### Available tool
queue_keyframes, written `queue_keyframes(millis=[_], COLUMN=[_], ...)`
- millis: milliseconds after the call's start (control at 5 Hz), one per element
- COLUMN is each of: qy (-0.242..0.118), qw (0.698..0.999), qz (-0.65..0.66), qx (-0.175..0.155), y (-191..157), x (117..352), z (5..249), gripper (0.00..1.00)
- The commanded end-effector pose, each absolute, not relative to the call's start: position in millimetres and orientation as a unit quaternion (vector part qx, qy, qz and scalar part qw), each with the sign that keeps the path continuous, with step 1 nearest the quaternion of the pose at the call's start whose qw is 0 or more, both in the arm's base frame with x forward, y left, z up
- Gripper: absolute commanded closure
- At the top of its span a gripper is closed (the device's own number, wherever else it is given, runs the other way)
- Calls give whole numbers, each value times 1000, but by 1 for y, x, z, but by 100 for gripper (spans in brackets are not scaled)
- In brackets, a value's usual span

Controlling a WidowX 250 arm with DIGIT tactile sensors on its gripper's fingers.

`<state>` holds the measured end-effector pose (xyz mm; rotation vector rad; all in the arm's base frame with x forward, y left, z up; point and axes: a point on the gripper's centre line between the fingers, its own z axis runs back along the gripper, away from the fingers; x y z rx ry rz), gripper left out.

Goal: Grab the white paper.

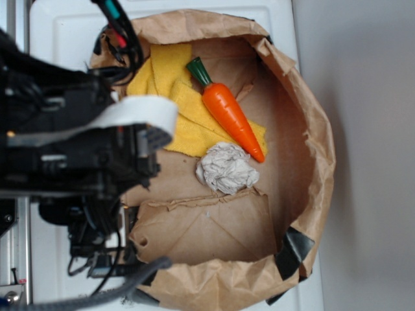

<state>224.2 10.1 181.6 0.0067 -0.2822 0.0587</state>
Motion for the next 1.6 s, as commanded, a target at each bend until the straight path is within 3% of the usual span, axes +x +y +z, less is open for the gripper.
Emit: queue_keyframes(millis=[0,200,600,800,1000,1400], qy=[-158,-158,-147,-153,-168,-211], qw=[987,987,982,978,976,969], qz=[31,31,106,125,123,123], qx=[6,6,58,69,69,19], y=[12,12,20,29,32,30], x=[229,229,281,288,286,283], z=[196,196,158,147,136,115], gripper=[0,0,0,0,0,0])
